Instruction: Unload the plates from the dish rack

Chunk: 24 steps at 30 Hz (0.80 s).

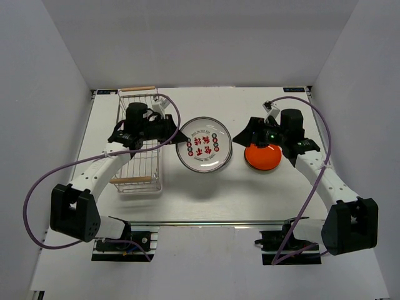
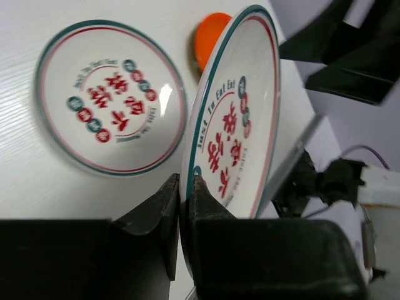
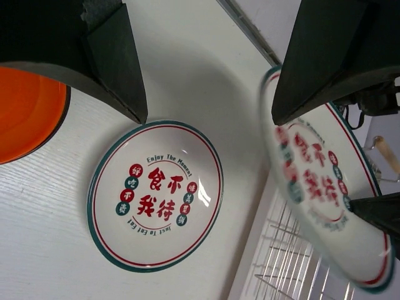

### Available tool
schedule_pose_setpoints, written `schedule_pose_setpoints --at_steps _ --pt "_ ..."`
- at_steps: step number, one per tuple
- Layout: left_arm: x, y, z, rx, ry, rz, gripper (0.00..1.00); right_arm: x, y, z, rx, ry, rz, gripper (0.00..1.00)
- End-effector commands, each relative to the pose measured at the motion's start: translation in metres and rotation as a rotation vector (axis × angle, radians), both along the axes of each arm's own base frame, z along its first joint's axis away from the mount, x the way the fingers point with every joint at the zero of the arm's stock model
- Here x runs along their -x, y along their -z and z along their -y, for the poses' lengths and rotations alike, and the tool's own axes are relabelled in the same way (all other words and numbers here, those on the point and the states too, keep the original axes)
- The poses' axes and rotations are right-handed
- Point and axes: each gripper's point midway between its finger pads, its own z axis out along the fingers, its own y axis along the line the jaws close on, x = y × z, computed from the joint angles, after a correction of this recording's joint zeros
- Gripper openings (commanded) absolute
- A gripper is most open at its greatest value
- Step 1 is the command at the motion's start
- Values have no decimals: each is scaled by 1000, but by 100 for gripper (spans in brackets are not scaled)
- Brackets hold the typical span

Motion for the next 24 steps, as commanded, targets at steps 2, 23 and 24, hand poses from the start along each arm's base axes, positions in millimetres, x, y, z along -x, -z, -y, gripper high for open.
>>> schedule_pose_setpoints --at_steps 2,23,24 --pt "-4 2 -19 -96 -114 36 0 -6 -33 -1 -15 33 73 88" --pt "6 -13 16 93 65 32 0 9 -18 -49 -82 -229 16 53" --pt "4 -12 16 91 60 30 0 8 -17 -48 -81 -213 11 41"
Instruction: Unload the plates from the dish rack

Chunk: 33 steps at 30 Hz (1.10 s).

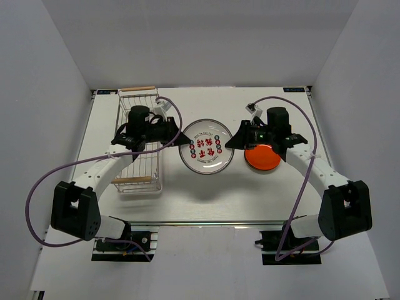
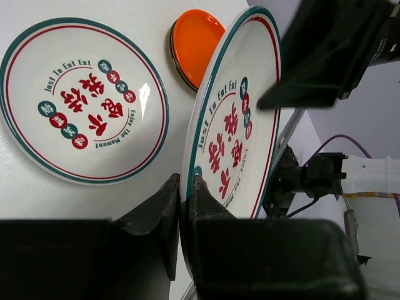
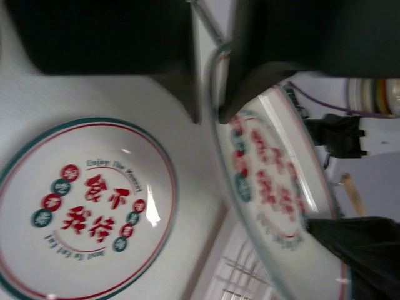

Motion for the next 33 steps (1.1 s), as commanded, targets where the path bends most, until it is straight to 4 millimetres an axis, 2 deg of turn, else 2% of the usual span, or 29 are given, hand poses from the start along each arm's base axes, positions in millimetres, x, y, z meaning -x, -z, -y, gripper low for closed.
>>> schedule_pose_setpoints --at_steps 1,2,3,4,5,6,8,10,11,15,16,17,18,20,21,22,25,28,32,33 --pt "-2 -18 9 41 42 37 0 -8 -28 -6 -43 -8 84 13" --pt "-2 -18 9 40 42 34 0 -8 -29 -6 -46 -1 87 4" --pt "-3 -18 9 38 36 34 0 -9 -28 -5 -48 12 78 0" --pt "-4 -16 8 32 31 27 0 -10 -28 -5 -52 15 74 0" --pt "-6 -15 7 25 20 23 6 -9 -26 -5 -53 18 67 0" --pt "-6 -12 6 14 11 4 19 -10 -26 -5 -54 22 68 0" --pt "-11 -15 2 -12 -19 17 53 -14 -25 -3 -49 45 52 0" --pt "-14 -13 -3 -50 -51 17 63 -17 -21 0 -30 71 29 0" --pt "-18 -18 -6 -64 -76 30 97 -21 -21 0 -23 80 26 0" --pt "-30 -22 -34 -186 -249 21 98 -37 -10 10 14 164 -29 0" --pt "-40 -22 -48 -237 -346 31 98 -39 -1 10 19 179 -71 0" --pt "-41 -20 -57 -271 -394 17 98 -44 3 13 27 206 -87 0" --pt "-40 -28 -66 -278 -443 33 98 -48 9 14 35 222 -112 0" --pt "-42 -32 -83 -310 -538 51 98 -53 21 16 51 256 -172 0" --pt "-41 -29 -91 -316 -573 45 98 -58 28 15 61 269 -203 0" --pt "-38 -40 -98 -308 -612 79 98 -59 33 14 63 273 -223 0" --pt "-30 -49 -107 -288 -658 112 98 -68 49 13 89 312 -272 0" --pt "-29 -54 -119 -289 -708 135 98 -76 65 15 111 349 -308 0" --pt "-29 -52 -121 -311 -716 124 98 -81 77 13 123 358 -349 0" --pt "-29 -51 -122 -313 -715 124 98 -80 82 12 126 355 -363 3"
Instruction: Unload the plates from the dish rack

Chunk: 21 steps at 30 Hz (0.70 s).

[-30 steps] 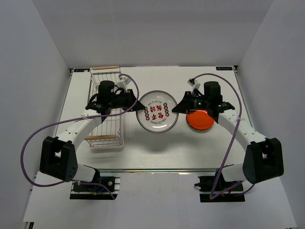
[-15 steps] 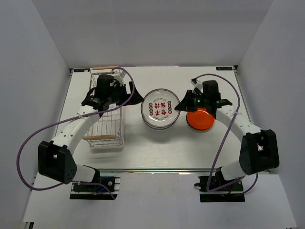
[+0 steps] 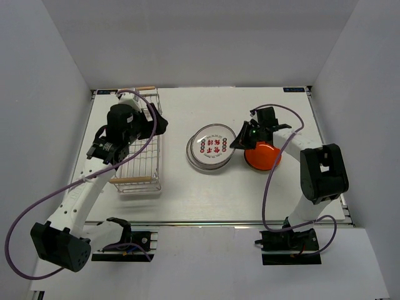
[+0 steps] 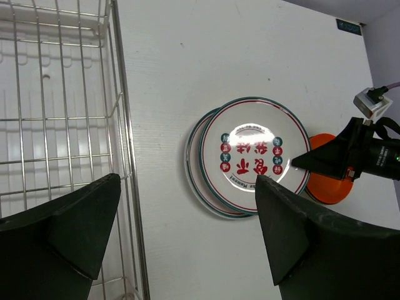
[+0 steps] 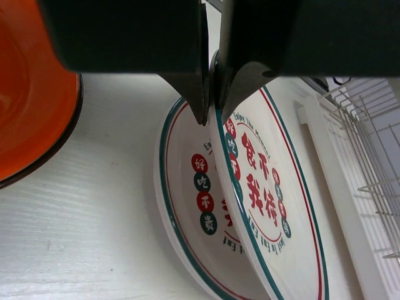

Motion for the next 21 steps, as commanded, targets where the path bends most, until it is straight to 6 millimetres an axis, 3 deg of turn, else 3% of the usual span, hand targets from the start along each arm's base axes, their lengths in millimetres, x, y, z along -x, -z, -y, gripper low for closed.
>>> schedule_pose_setpoints --at_steps 1,4,5,7,10,12,13,21 --pt "0 9 -11 -26 -52 -28 98 -16 -20 -12 -46 4 40 7" --pt "0 12 -10 -26 -46 -35 98 -12 -17 -14 -45 -10 30 15" --pt "0 13 -9 -25 -45 -35 98 -10 -16 -17 -39 -17 29 26" --pt "0 13 -9 -23 -42 -34 98 -7 -13 -17 -25 -27 22 38" --pt "-1 14 -8 -25 -37 -40 98 -2 -9 -18 -11 -50 15 49" --pt "-1 15 -7 -27 -30 -46 98 1 -8 -20 0 -64 14 79" --pt "0 15 -4 -28 -21 -47 98 3 -6 -18 22 -73 14 89" --pt "2 14 -6 -33 -29 -52 98 7 -9 0 187 -103 54 89"
